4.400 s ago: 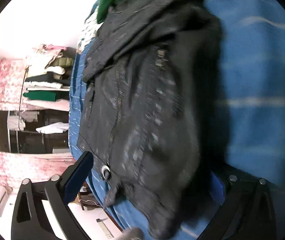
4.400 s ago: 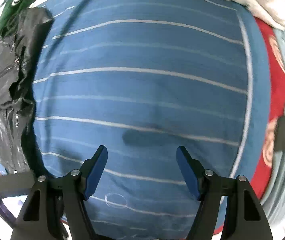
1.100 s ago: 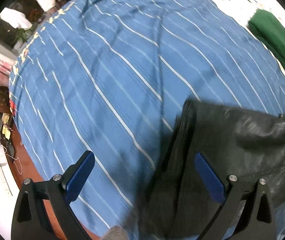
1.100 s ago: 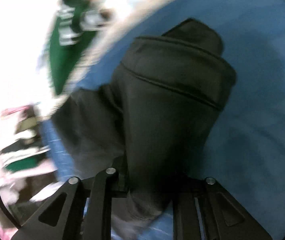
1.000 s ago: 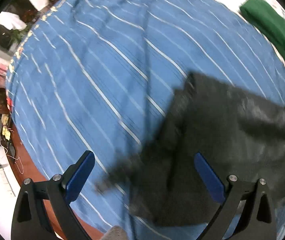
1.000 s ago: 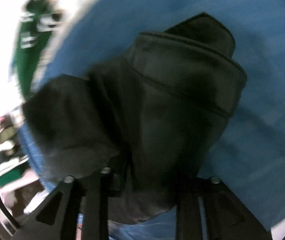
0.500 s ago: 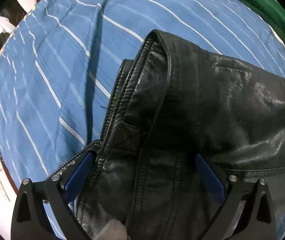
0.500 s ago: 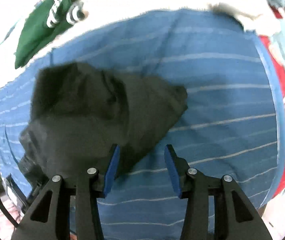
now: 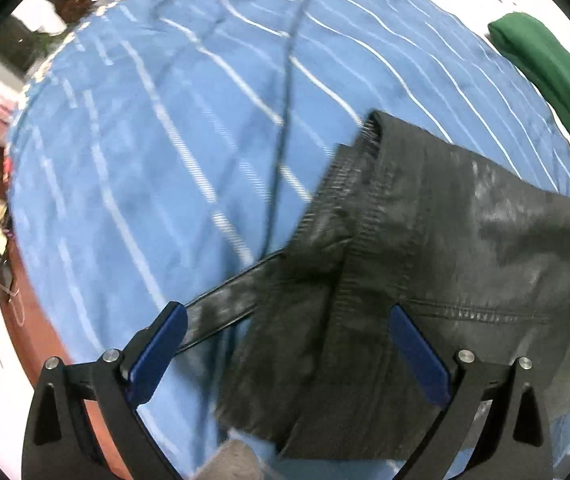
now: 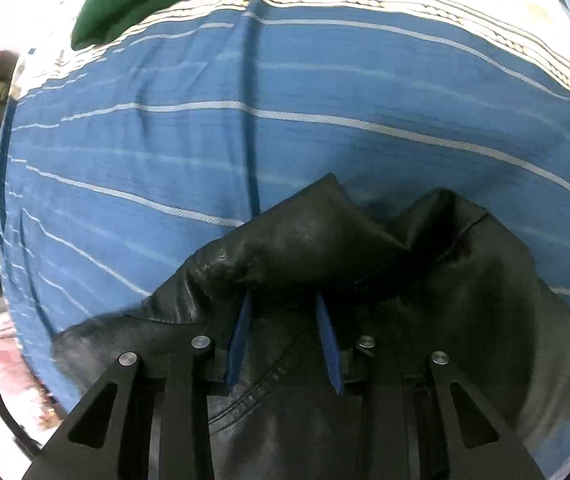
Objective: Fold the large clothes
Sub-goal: 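Lift the hem with both tools and fold it toward the collar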
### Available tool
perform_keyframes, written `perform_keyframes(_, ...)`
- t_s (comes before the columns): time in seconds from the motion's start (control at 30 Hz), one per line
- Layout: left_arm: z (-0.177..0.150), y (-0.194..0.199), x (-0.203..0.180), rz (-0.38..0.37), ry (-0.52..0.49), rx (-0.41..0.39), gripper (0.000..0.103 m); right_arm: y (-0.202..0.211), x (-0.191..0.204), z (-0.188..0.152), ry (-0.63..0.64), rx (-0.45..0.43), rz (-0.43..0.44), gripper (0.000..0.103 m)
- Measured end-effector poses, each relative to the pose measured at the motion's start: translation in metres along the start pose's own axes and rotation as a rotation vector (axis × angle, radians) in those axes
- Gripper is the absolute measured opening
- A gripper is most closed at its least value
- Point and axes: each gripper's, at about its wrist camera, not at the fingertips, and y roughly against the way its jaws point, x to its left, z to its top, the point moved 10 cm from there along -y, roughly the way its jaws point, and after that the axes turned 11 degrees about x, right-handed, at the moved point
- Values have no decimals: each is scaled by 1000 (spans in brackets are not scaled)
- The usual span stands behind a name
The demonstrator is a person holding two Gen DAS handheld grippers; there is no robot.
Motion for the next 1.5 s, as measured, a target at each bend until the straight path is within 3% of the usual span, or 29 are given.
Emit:
perform_keyframes(0.1, -2, 19, 13, 12, 8, -20, 103, 38, 11, -24, 73, -52, 1, 35)
perform_keyframes(0.17, -6, 27, 18, 27, 3, -39, 103, 49, 34, -45, 168, -56, 67, 34)
perform_keyframes(0.27, -4, 33, 10, 45, -14, -63, 103, 27, 62, -66, 231, 3, 123, 23)
perform_keyframes(0.4, 9, 27, -12, 52, -54, -76, 103, -41, 74, -45, 198, 26, 65, 22)
perform_keyframes(0.5, 10, 37, -41, 29, -98, -93, 103, -36, 77, -43, 150, 35, 129, 22)
perform_keyframes(0.6, 14, 45, -80, 4, -171, -104, 103, -8, 57, -62, 118, 23, 225, 22)
perform_keyframes(0.67, 14, 44, -107, -27, -216, -107, 103, 24, 26, -76, 87, -28, 223, 22)
perform_keyframes(0.77, 11, 22, -147, -12, -280, -74, 103, 46, -14, -86, 27, -63, 214, 22)
perform_keyframes(0.87, 13, -3, -174, 35, -321, -68, 103, 30, -32, -76, 12, -22, 201, 20)
perform_keyframes(0.93, 12, -19, -183, 64, -347, -59, 103, -8, -40, -63, 53, 33, 77, 9)
perform_keyframes(0.97, 12, -24, -183, 77, -353, -60, 103, -22, -38, -54, 46, 45, 69, 9)
perform_keyframes(1.13, 11, -12, -177, 98, -363, -65, 103, -18, -49, -49, -11, 104, 209, 8)
perform_keyframes(1.2, 9, 4, -181, 92, -375, -103, 103, 3, -59, -60, -22, 70, 295, 18)
perform_keyframes(1.27, 6, 12, -189, 73, -394, -130, 103, 31, -84, -76, -47, -22, 302, 45)
perform_keyframes(1.33, 7, 1, -203, 82, -417, -113, 103, 60, -117, -101, -104, -121, 355, 49)
perform_keyframes(1.4, 11, -30, -207, 83, -402, -63, 103, 74, -151, -120, -164, -163, 394, 49)
perform_keyframes(1.5, 15, -45, -205, 5, -346, -52, 103, 53, -180, -137, -251, -176, 462, 49)
